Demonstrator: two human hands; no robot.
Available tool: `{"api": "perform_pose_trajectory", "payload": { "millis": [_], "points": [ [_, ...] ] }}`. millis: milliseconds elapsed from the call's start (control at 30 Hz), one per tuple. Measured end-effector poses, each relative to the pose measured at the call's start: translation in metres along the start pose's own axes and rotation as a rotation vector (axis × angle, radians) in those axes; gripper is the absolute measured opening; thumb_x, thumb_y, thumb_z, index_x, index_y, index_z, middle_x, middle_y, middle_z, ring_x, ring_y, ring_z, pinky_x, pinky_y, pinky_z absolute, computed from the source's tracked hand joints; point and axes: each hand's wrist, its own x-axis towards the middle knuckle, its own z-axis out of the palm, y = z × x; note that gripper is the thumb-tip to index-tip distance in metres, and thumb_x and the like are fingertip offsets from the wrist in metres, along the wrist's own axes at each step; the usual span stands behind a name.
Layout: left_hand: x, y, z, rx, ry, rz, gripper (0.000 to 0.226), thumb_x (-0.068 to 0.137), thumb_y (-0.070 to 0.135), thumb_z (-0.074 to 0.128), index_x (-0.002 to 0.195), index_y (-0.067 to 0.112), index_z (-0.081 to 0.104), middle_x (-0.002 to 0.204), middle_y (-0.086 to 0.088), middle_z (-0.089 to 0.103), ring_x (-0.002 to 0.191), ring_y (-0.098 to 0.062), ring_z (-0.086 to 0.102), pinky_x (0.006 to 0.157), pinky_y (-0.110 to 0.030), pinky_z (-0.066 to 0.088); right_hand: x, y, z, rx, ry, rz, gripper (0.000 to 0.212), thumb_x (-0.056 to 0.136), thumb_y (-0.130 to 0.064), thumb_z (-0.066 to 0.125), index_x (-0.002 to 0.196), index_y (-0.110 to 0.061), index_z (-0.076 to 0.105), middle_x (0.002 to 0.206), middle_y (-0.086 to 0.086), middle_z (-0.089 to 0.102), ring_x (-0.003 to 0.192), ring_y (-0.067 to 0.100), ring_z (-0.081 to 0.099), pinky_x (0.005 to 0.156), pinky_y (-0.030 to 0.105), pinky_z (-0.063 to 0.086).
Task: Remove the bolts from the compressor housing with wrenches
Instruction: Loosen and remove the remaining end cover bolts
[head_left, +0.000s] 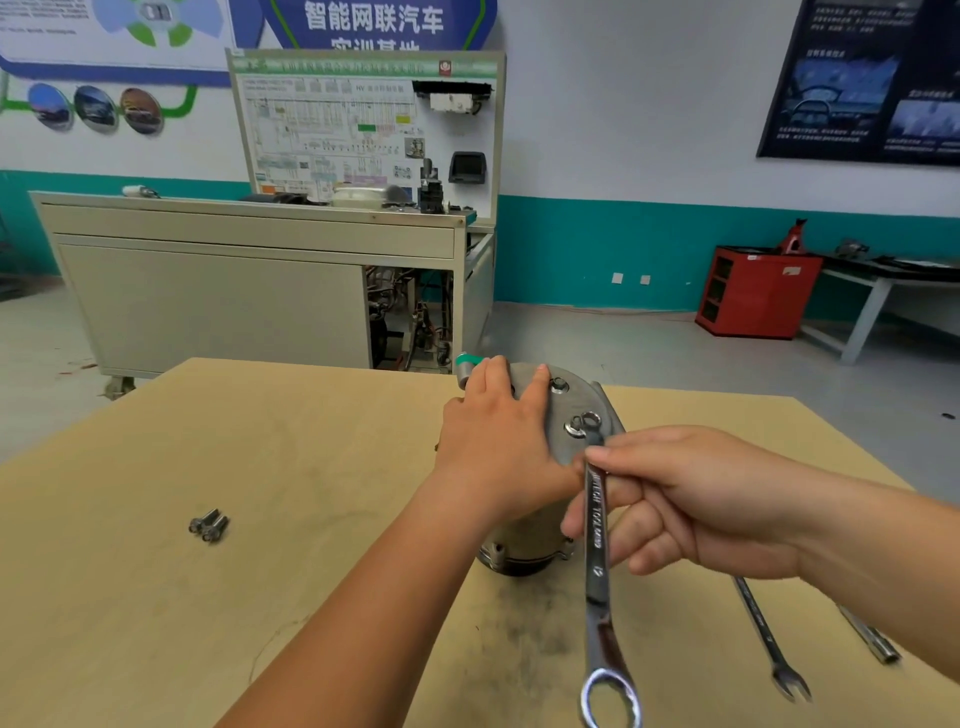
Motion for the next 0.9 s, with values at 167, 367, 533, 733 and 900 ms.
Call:
{"api": "perform_pose_trajectory", "payload": {
  "millis": [167,367,533,733,900],
  "points": [
    [0.000,-0.001,0.000,0.027,-0.008,0.004,0.090,0.075,0.066,0.022,0.153,0.023,0.008,0.154,-0.015,0.011,0.143,-0.031,0.009,0.106,-0.042,0.030,0.008,0.002,0.004,0.066,0.033,-0.041,0.024,0.098,-0.021,0.040,0.088,-0.003,0.053,0.065,0.017,0.068,0.039,0.016,0.061,0.035,0.019,0.048],
    [-0.001,-0.002,0.002,-0.025,0.007,-0.003,0.105,0.068,0.083,0.038,0.152,0.024,0.012,0.153,-0.014,0.014,0.143,-0.029,0.010,0.107,-0.042,0.030,0.005,-0.009,-0.017,-0.441,0.025,0.065,0.028,0.095,-0.035,0.041,0.085,-0.009,0.047,0.053,0.005,0.063,0.034,0.011,0.053,0.036,0.019,0.044],
    [-0.001,-0.003,0.004,-0.038,0.042,0.014,0.101,0.071,0.077,0.050,0.151,0.026,0.015,0.151,-0.012,0.018,0.141,-0.028,0.012,0.107,-0.041,0.029,0.001,-0.052,-0.058,-1.354,0.284,0.040,0.053,0.063,-0.070,0.040,0.071,-0.019,0.054,0.056,-0.006,0.053,0.049,0.008,0.047,0.052,0.023,0.040],
    [0.000,-0.003,0.004,-0.039,0.018,0.008,0.102,0.071,0.077,0.048,0.152,0.026,0.012,0.154,-0.012,0.014,0.143,-0.028,0.010,0.109,-0.041,0.027,0.008,-0.033,-0.080,-1.336,0.501,-0.267,0.019,0.086,-0.049,0.050,0.083,-0.031,0.058,0.073,-0.004,0.059,0.064,0.009,0.051,0.057,0.024,0.039],
    [-0.001,-0.009,0.004,-0.063,0.014,-0.003,0.103,0.071,0.076,0.052,0.152,0.028,0.012,0.155,-0.012,0.012,0.143,-0.027,0.009,0.108,-0.041,0.028,0.003,-0.010,-0.056,-0.563,0.380,-0.217,0.017,0.096,-0.026,0.044,0.095,-0.015,0.057,0.079,0.004,0.074,0.070,0.012,0.070,0.055,0.021,0.055]
  ]
}}
